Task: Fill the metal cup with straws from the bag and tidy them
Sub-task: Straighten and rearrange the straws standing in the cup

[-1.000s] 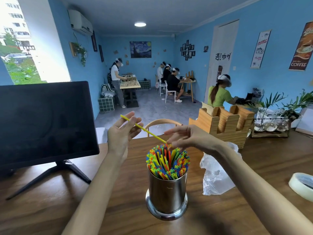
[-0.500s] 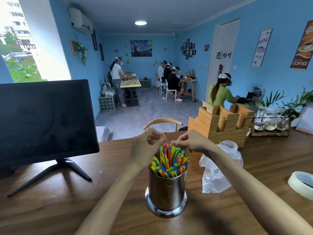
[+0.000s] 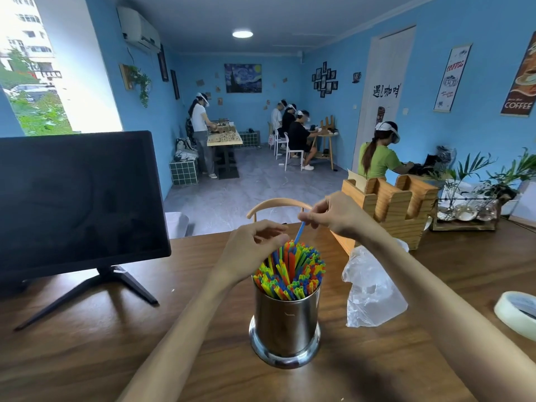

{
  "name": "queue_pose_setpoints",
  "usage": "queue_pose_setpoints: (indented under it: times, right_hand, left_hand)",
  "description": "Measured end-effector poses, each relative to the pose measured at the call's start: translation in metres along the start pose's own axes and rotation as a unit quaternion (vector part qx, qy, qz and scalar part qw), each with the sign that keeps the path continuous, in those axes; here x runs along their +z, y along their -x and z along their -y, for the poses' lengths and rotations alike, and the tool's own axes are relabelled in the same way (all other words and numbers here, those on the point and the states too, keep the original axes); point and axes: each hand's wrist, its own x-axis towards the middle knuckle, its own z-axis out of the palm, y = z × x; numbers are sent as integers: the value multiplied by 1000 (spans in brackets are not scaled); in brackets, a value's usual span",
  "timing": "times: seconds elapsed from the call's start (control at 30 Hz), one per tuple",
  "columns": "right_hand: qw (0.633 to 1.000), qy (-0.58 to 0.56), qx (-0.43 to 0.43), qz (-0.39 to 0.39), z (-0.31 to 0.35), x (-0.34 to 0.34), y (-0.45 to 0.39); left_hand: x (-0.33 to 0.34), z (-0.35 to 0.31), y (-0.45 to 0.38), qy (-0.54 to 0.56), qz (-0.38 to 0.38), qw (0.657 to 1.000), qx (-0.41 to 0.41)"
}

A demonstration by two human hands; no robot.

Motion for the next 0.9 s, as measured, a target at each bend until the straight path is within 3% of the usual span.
queue_pose_setpoints:
  times: [0.13,0.3,0.43,0.57,0.7,0.8,0.9]
  right_hand:
    - [997,6,-41,-58,23,-26,3]
    - [963,-113,-124,-211,43,-46,9]
    - [935,-242,-104,-238,44,-44,9]
    - [916,-375,-2,-145,24,-42,8]
    - [916,-397,51,40,0,-32,7]
    - [945,-300,27,131,-8,-8,11]
    - [964,-191,-41,182,-11,13,14]
  left_hand:
    - [2,1,-3,-15,-7,1000,5]
    - [7,-3,-7,48,25,999,-4]
    - [5,-9,-10,124,-19,992,0]
    - [-12,-11,-12,253,-111,959,-60]
    - [-38,-7,-17,414,-238,872,-112]
    - [-44,-8,-19,436,-290,847,-86]
    - [-39,-13,-20,422,-282,860,-55]
